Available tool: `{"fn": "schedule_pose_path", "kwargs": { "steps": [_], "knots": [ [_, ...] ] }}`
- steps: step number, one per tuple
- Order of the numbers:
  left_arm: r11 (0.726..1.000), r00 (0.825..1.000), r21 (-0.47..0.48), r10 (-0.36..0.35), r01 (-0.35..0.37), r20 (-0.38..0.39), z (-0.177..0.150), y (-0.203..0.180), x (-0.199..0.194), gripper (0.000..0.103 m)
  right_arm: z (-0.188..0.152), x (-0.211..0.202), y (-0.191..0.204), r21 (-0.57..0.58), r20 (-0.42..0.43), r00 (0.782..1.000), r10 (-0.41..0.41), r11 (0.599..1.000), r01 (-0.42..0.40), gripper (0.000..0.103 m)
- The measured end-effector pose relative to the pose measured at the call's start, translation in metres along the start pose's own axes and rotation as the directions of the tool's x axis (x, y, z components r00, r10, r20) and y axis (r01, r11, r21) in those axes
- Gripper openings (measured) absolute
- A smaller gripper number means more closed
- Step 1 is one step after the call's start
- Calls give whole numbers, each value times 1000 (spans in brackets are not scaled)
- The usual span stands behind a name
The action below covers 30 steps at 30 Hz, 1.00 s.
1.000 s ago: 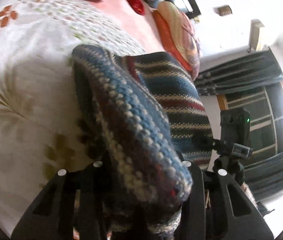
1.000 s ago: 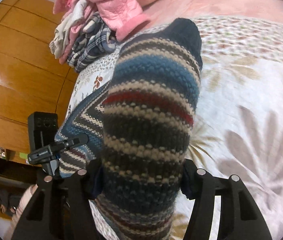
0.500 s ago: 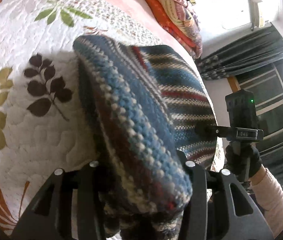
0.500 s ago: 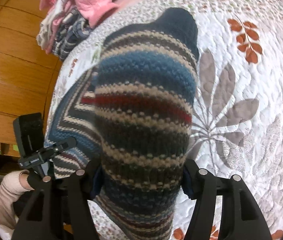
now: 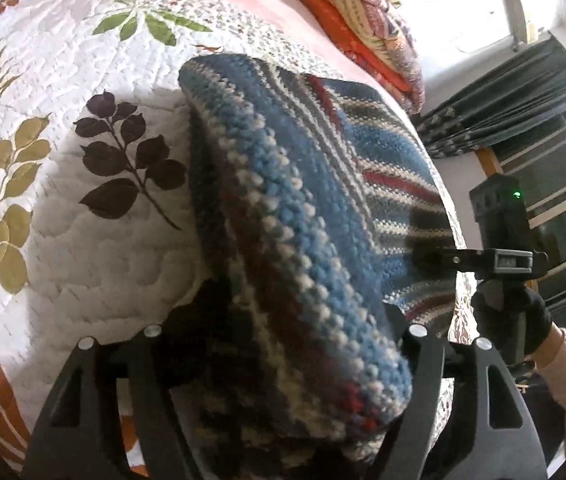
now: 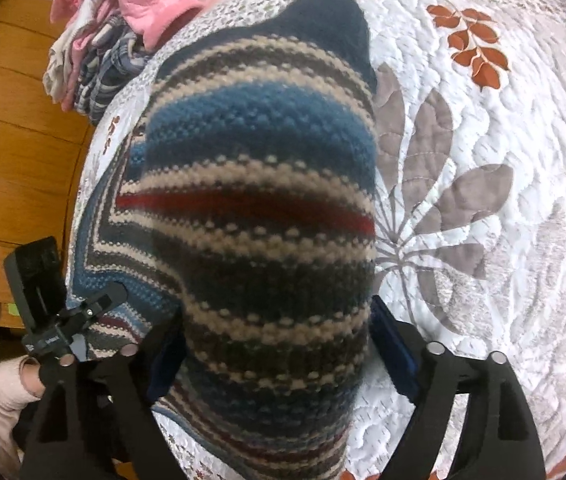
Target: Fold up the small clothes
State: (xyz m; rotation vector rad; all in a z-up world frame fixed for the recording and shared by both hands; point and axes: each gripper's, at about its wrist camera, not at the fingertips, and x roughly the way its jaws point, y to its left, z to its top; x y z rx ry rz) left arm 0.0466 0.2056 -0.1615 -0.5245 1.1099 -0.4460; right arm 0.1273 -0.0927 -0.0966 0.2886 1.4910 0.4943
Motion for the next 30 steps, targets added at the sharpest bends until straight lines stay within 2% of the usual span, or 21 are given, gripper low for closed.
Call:
{"fn": "schedule_pose_path", "kwargs": {
  "steps": [5,8,11,15,21,27,30],
  "knots": [
    [991,992,50,126,-127,10,2,-23,-28,70,-2,-28,10,22,33,995,-93,995,92,88],
    [971,972,56,234,-234,5,7,-40,-48,74,-8,-55,20,23,76,973,-218,976,217,88],
    [944,948,81,318,-319,26,10,-63,-70,76,-21,-81,31,9,119,954,-275,961,276,88],
    [928,933,104,350,-358,86,4,-96,-104,82,-48,-114,52,-2,169,937,-305,951,309,92],
    [925,924,93,354,-369,146,-23,-134,-142,89,-82,-132,77,-14,187,923,-338,938,346,97],
    [914,906,42,393,-404,154,-52,-145,-155,91,-121,-138,107,-62,226,891,-395,907,417,99],
    [891,886,30,445,-453,133,-62,-144,-153,91,-139,-138,114,-69,236,893,-384,910,410,99]
  ]
}}
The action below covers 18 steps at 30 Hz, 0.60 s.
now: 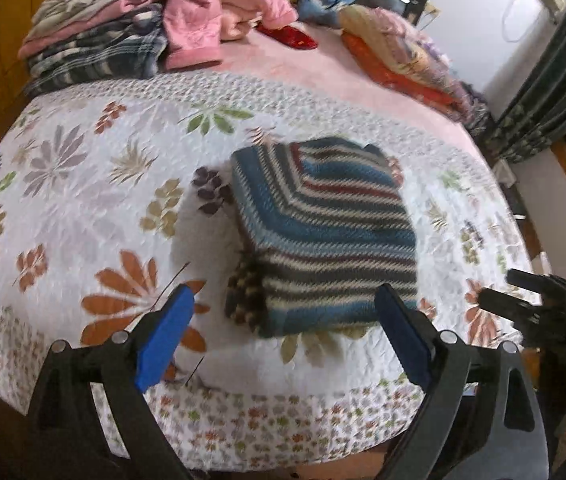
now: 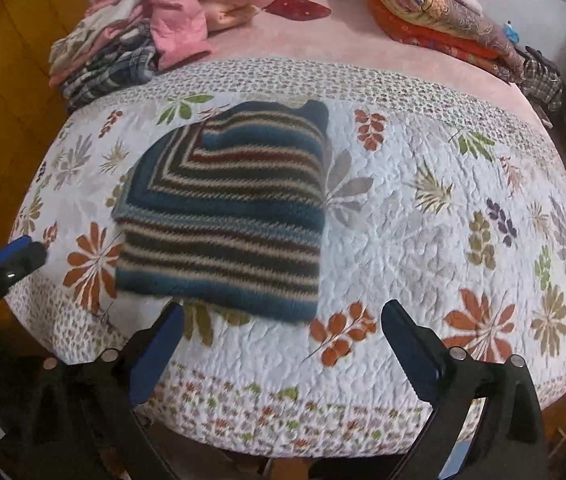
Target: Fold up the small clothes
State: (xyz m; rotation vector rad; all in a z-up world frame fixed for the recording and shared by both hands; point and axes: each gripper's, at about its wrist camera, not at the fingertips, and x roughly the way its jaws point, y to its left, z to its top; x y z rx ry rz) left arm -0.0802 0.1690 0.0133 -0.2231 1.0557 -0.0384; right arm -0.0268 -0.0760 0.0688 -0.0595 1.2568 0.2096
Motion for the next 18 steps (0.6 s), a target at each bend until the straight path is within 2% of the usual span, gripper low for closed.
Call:
{"fn": "schedule_pose_path", "kwargs": {
  "steps": [7,11,15,18],
  "knots": [
    [996,995,-1,89,-89,-44,-26,-1,0,91,-34,-6,14,-4,-2,1000,-31,1000,31,99],
    [997,995,-1,79,-79,-56,-42,-3,-5,91,-47,-8,16,30,-11,1000,-18,999,18,99],
    [993,992,34,118,-117,-33,-47,-6,-10,91,-55,-12,22,23,-2,998,-64,998,64,99],
    [988,989,51,148,-147,-11,-46,-10,-15,92,-60,-20,23,38,20,998,-58,998,58,99]
  ]
}}
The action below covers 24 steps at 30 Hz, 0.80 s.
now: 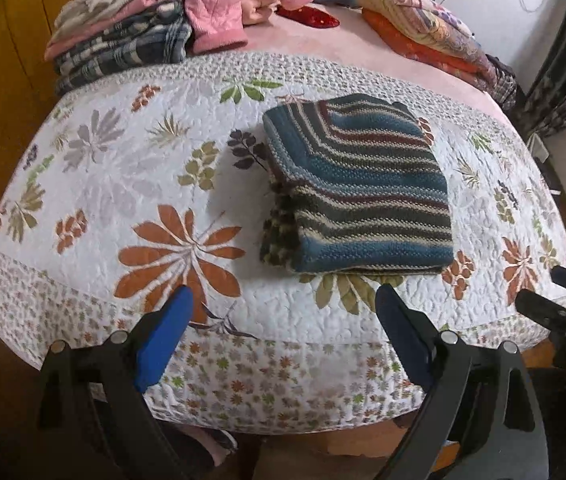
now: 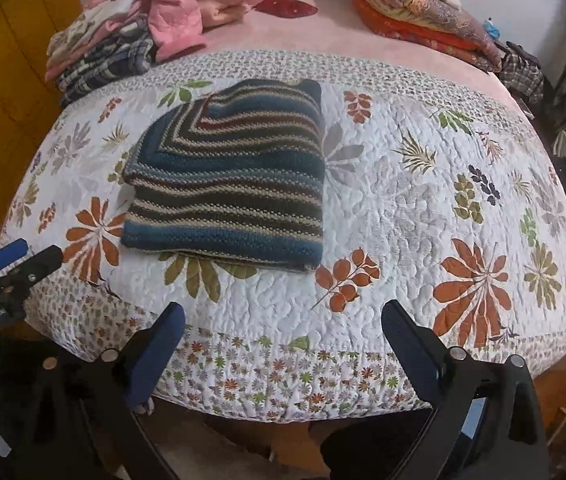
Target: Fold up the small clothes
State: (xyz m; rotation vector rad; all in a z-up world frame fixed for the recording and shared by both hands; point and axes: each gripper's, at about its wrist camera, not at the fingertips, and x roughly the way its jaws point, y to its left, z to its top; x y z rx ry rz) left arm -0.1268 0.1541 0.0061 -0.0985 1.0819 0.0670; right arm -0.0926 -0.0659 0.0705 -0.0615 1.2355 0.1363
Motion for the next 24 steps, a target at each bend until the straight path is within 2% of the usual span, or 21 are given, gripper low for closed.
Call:
{"fn": "schedule_pose_path", "kwargs": {
  "steps": [7,12,24],
  "knots": [
    [999,999,32,30,-31,19,-1,-13,-12,92,-5,-3,-4,32,-14,1000,16,999,-15,99],
    [996,998,62,59,-61,30,-6,-22,-19,94,-7,-9,1,24,4,1000,-7,1000,7,99],
    [995,998,95,34,-39,56,-6,-32,-33,94,-6,-16,2,33,16,1000,-8,999,7,99]
  ]
}}
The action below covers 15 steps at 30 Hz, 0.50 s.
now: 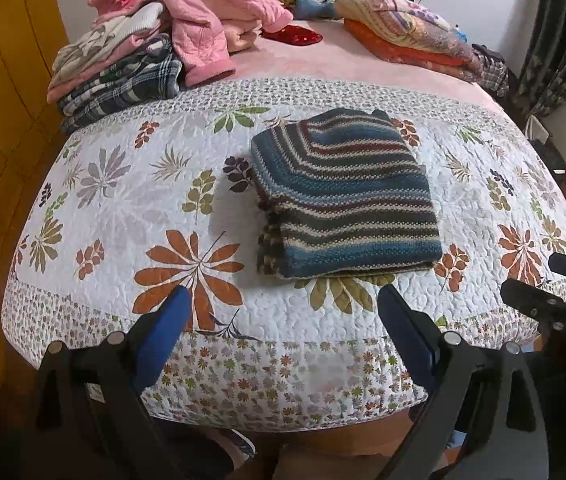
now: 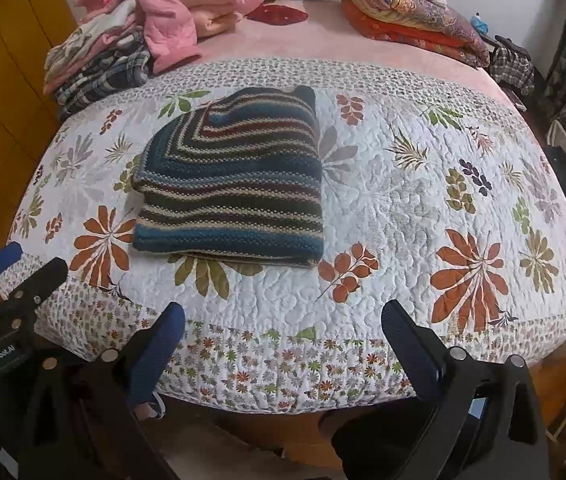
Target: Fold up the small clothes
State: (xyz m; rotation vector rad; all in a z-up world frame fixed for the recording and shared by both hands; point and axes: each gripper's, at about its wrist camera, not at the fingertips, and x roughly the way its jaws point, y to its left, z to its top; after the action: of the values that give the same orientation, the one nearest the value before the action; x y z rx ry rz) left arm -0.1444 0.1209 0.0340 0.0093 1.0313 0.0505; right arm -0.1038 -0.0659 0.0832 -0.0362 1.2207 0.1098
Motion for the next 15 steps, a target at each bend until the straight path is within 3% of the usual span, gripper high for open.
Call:
{"fn": "schedule_pose_path", "kwargs": {
  "steps": [5,15],
  "knots": [
    [1000,1000,10,6,-6,14,1,-3,-2,94,1,0,1,-14,11,999,-49,999,49,99],
    [1000,1000,17,22,-22,-7,2,-9,8,94,4,3,-10,8,4,999,-44,999,44,99]
  ]
}}
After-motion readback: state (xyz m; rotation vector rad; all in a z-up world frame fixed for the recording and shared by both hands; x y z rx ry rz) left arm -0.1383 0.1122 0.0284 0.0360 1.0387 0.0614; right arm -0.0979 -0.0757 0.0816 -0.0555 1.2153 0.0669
